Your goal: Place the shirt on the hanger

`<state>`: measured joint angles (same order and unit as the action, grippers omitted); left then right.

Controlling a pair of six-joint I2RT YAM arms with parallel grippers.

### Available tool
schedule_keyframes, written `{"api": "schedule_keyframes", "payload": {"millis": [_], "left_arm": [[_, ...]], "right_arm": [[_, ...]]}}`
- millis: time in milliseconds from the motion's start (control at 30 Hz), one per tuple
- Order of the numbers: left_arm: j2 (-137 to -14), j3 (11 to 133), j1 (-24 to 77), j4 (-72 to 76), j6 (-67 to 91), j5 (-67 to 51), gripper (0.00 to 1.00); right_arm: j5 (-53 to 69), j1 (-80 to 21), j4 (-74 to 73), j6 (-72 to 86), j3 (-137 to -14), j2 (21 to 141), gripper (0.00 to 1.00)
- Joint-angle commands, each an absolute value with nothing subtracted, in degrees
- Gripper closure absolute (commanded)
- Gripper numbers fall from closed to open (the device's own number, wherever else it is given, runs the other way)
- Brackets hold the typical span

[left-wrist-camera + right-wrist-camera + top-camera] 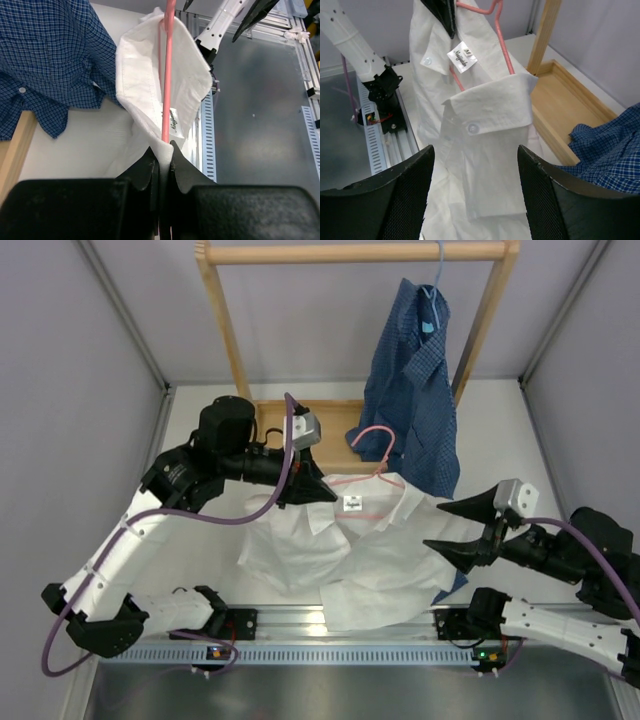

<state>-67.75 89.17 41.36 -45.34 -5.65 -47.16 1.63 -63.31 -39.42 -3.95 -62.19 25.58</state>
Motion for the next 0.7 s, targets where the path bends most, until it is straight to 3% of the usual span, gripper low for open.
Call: {"api": "schedule_keyframes", "payload": {"millis": [0, 233, 433, 500, 600, 667], "left_arm": [[-65.92, 90.71, 41.04, -40.25, -5.27, -47.27, 1.00], [-63.20, 86.14, 41.04, -40.17, -13.44, -58.61, 1.00], [-62.31, 84.20, 41.04, -40.08, -17.31, -63.62, 1.00], [-62.23, 84.02, 41.04, -40.08, -17.84, -63.81, 1.00], [-62.23, 84.11, 41.04, -40.08, -18.72, -65.13, 1.00], [-62.31, 84.29, 41.04, -40.08, -18.72, -63.56, 1.00]], "right_arm": [[-3.94, -63.46, -38.31, -3.78, -61.70, 24.95, 0.35], [-9.67, -63.46, -46.04, -0.79, -68.46, 33.65, 0.33], [-0.64, -63.46, -48.86, -0.44, -71.37, 37.18, 0.33], [7.71, -63.46, -50.18, -0.53, -71.72, 38.40, 0.34], [13.70, -63.46, -51.33, -1.14, -71.98, 40.25, 0.51], [13.72, -63.46, -51.50, -1.49, -72.16, 40.52, 0.79]]}}
